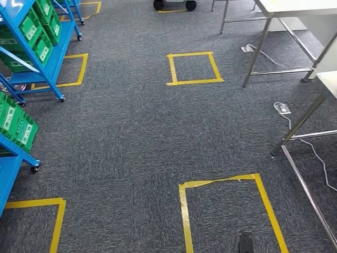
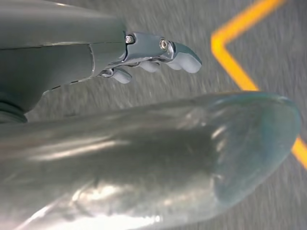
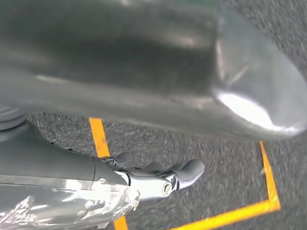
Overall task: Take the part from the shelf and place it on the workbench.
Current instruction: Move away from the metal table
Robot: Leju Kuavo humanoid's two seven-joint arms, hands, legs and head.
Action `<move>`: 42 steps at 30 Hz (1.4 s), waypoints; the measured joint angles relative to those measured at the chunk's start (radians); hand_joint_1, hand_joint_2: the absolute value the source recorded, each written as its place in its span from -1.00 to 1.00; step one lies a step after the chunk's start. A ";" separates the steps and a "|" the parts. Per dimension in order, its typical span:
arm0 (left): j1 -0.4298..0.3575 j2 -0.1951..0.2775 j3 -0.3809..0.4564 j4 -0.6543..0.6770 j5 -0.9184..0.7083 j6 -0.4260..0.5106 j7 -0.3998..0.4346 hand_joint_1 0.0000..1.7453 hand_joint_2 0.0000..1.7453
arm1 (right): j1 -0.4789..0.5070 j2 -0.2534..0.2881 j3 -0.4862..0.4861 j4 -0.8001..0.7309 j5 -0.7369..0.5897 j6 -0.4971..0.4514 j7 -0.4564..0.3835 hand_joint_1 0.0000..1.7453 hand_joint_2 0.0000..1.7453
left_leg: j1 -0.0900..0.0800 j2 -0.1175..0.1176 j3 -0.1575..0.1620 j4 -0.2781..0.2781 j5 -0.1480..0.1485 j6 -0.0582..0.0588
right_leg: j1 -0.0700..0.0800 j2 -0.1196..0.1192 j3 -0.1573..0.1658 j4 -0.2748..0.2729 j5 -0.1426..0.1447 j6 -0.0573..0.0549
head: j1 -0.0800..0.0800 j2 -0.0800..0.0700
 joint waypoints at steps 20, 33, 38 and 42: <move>-0.002 -0.039 0.004 0.010 -0.019 0.094 -0.018 -1.00 -1.00 | 0.004 0.001 0.000 -0.020 0.017 -0.021 -0.009 -1.00 -1.00 | -0.005 -0.090 0.177 -0.271 0.098 0.057 | -0.001 0.080 -0.080 0.120 0.005 0.022 | 0.017 0.000; -0.015 -0.031 0.002 0.014 -0.079 0.289 0.099 -1.00 -1.00 | -0.005 0.005 -0.001 -0.030 0.020 -0.029 -0.016 -1.00 -1.00 | 0.007 0.011 0.027 -0.052 0.052 -0.001 | -0.003 -0.032 -0.012 0.020 -0.009 0.006 | 0.010 0.000; -0.025 -0.031 0.002 0.016 -0.080 0.288 0.098 -1.00 -1.00 | -0.010 0.005 -0.001 -0.032 0.020 -0.030 -0.018 -1.00 -1.00 | -0.002 0.083 0.133 -0.274 0.117 0.018 | 0.006 -0.082 0.015 0.025 -0.034 0.035 | 0.009 0.000; -0.022 -0.029 0.002 0.017 -0.081 0.300 0.122 -1.00 -1.00 | -0.016 0.007 -0.001 -0.032 0.017 -0.026 -0.019 -1.00 -1.00 | 0.001 0.032 0.152 -0.276 0.107 0.054 | -0.007 -0.033 0.001 0.093 -0.072 0.057 | 0.014 0.000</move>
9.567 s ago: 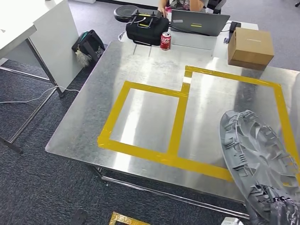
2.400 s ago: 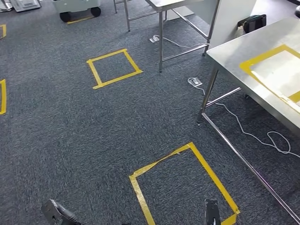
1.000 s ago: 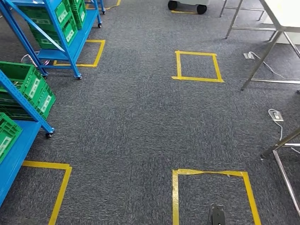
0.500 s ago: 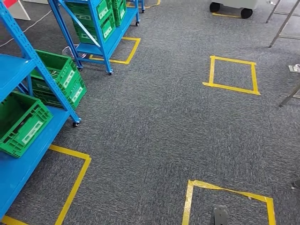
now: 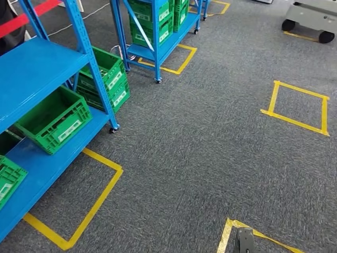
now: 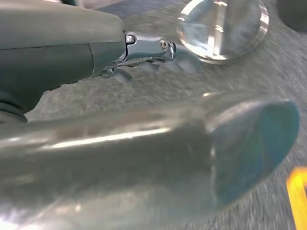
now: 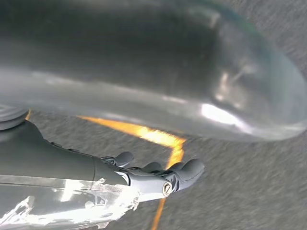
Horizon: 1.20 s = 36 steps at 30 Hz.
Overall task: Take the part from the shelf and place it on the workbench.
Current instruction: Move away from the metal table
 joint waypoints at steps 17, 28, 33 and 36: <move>0.050 0.116 -0.073 0.000 -0.100 -0.639 0.197 -1.00 -1.00 | 0.009 0.004 0.000 0.009 0.018 -0.021 -0.025 -1.00 -1.00 | 0.000 -0.039 -0.015 0.188 -0.109 -0.044 | 0.009 0.070 -0.043 -0.054 0.069 -0.058 | 0.010 0.000; 0.113 0.129 -0.188 -0.004 -0.280 -0.821 0.353 -1.00 -1.00 | 0.002 -0.008 -0.001 0.030 0.018 0.001 -0.024 -1.00 -1.00 | -0.019 -0.030 -0.134 0.047 0.093 -0.020 | 0.008 0.056 0.122 -0.061 -0.091 -0.032 | 0.002 0.000; 0.215 0.058 -0.216 -0.172 -0.399 -1.078 0.509 -1.00 -1.00 | -0.017 -0.018 0.000 0.040 0.034 0.001 0.000 -1.00 -1.00 | -0.012 -0.048 -0.105 0.041 0.062 0.007 | 0.008 0.053 0.008 0.152 -0.196 -0.012 | 0.003 0.000; 0.301 -0.033 -0.187 -0.387 -0.448 -1.240 0.590 -1.00 -1.00 | -0.014 -0.024 0.000 0.046 0.038 -0.001 0.008 -1.00 -1.00 | -0.011 -0.078 -0.084 0.041 0.042 0.008 | 0.008 0.057 -0.082 0.219 -0.155 -0.013 | 0.004 0.000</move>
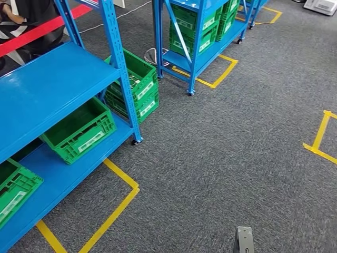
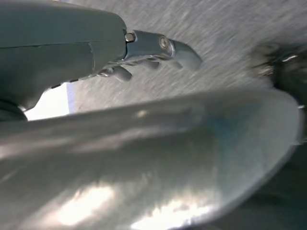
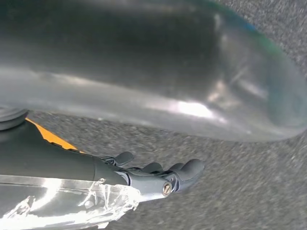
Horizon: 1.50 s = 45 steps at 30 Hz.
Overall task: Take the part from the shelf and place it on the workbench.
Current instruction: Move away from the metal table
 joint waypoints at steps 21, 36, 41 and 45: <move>0.064 -0.114 0.092 -0.268 -0.023 -0.045 -0.004 -1.00 -1.00 | -0.022 -0.013 0.012 0.015 0.023 -0.008 0.015 -1.00 -1.00 | 0.009 0.128 0.050 -0.025 -0.022 -0.055 | 0.001 -0.115 0.105 -0.278 0.156 -0.010 | -0.010 0.000; -0.153 -0.003 0.069 -0.080 0.516 0.727 -0.894 -1.00 -1.00 | 0.027 0.040 0.107 -0.134 -0.129 0.069 -0.040 -1.00 -1.00 | 0.015 -0.073 0.052 -0.029 -0.010 -0.039 | -0.010 0.071 0.069 -0.256 0.182 -0.006 | 0.001 0.000; -0.151 0.003 -0.101 -0.080 0.552 0.605 -0.848 -1.00 -1.00 | 0.055 0.061 0.173 -0.202 -0.182 0.103 -0.040 -1.00 -1.00 | 0.015 0.008 0.006 0.045 -0.057 -0.066 | -0.010 0.019 0.071 -0.271 0.200 -0.039 | -0.008 0.000; -0.157 0.004 -0.205 -0.080 0.540 0.629 -0.844 -1.00 -1.00 | 0.076 0.063 0.204 -0.222 -0.199 0.102 -0.040 -1.00 -1.00 | 0.018 0.048 -0.090 0.249 -0.134 -0.077 | -0.007 -0.042 0.070 -0.272 0.197 -0.044 | -0.013 0.000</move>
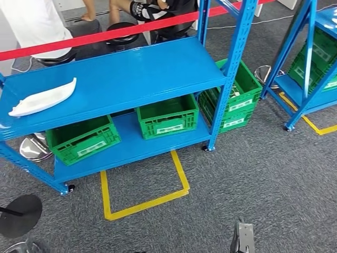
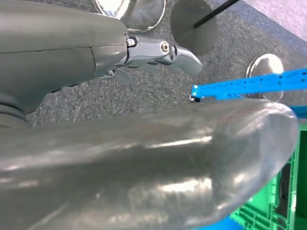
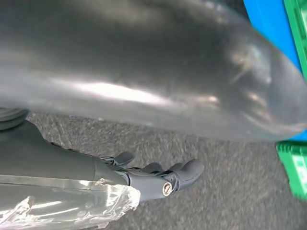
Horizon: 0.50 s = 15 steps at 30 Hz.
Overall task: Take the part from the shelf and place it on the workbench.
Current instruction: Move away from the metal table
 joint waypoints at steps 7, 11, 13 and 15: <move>0.001 0.003 -0.133 0.000 0.010 0.059 0.003 -1.00 -1.00 | 0.014 0.001 0.044 -0.022 -0.074 -0.012 0.000 -1.00 -1.00 | -0.011 0.075 0.143 -0.283 0.114 0.026 | 0.016 -0.081 0.018 0.000 -0.019 0.026 | 0.000 0.000; 0.009 0.001 -0.188 0.001 0.005 0.082 0.004 -1.00 -1.00 | 0.021 0.001 0.067 -0.033 -0.098 -0.012 0.000 -1.00 -1.00 | -0.002 0.032 0.147 -0.289 0.117 0.052 | 0.009 -0.026 -0.006 0.067 -0.070 0.046 | 0.007 0.000; 0.008 0.000 -0.208 0.001 0.004 0.084 0.004 -1.00 -1.00 | 0.030 0.001 0.072 -0.035 -0.104 -0.013 0.000 -1.00 -1.00 | -0.001 0.008 0.146 -0.289 0.118 0.060 | 0.007 0.026 -0.071 0.204 -0.131 0.049 | 0.011 0.000; 0.012 -0.002 -0.221 0.001 0.003 0.084 0.004 -1.00 -1.00 | 0.039 0.001 0.073 -0.035 -0.108 -0.012 0.000 -1.00 -1.00 | -0.002 -0.015 0.147 -0.288 0.118 0.061 | 0.008 0.038 -0.123 0.289 -0.146 0.049 | 0.012 0.000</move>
